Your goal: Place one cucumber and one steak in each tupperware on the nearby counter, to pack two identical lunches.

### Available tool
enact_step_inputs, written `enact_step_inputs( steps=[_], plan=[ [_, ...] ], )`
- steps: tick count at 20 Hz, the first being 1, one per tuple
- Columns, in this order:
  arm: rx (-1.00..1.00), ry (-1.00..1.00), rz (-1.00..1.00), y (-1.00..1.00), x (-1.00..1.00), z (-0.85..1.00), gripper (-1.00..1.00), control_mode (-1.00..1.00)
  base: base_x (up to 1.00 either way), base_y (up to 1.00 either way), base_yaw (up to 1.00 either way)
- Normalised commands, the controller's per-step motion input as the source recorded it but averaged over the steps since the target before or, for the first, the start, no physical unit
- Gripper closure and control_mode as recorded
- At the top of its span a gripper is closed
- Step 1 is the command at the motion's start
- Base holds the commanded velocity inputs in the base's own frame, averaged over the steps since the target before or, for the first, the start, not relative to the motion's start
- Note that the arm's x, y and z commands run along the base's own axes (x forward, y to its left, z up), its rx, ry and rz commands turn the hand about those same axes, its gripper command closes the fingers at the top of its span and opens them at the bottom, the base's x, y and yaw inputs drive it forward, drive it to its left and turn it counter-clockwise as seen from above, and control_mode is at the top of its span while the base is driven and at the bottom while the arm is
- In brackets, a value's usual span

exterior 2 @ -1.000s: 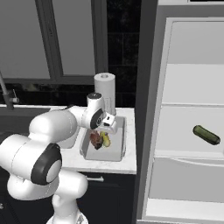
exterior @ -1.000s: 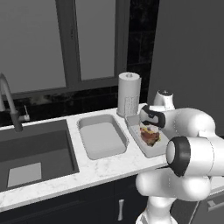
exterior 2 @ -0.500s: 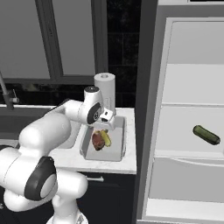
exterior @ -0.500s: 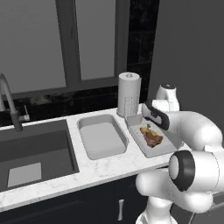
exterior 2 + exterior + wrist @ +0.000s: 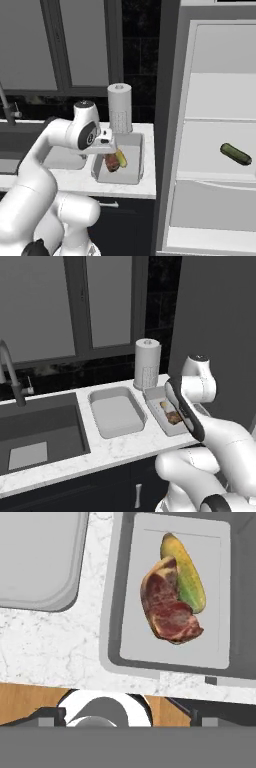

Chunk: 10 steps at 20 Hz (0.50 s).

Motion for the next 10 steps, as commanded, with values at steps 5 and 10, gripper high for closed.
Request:
enact_step_inputs(
  steps=[5,10],
  plan=[
    [-0.01,0.00,0.28,0.24,-1.00,0.00,-1.00,-1.00,0.00,0.00,0.00],
    [0.00,-0.04,0.01,0.00,-0.31,0.00,-1.00,-1.00,0.00,0.00,0.00]
  ],
)
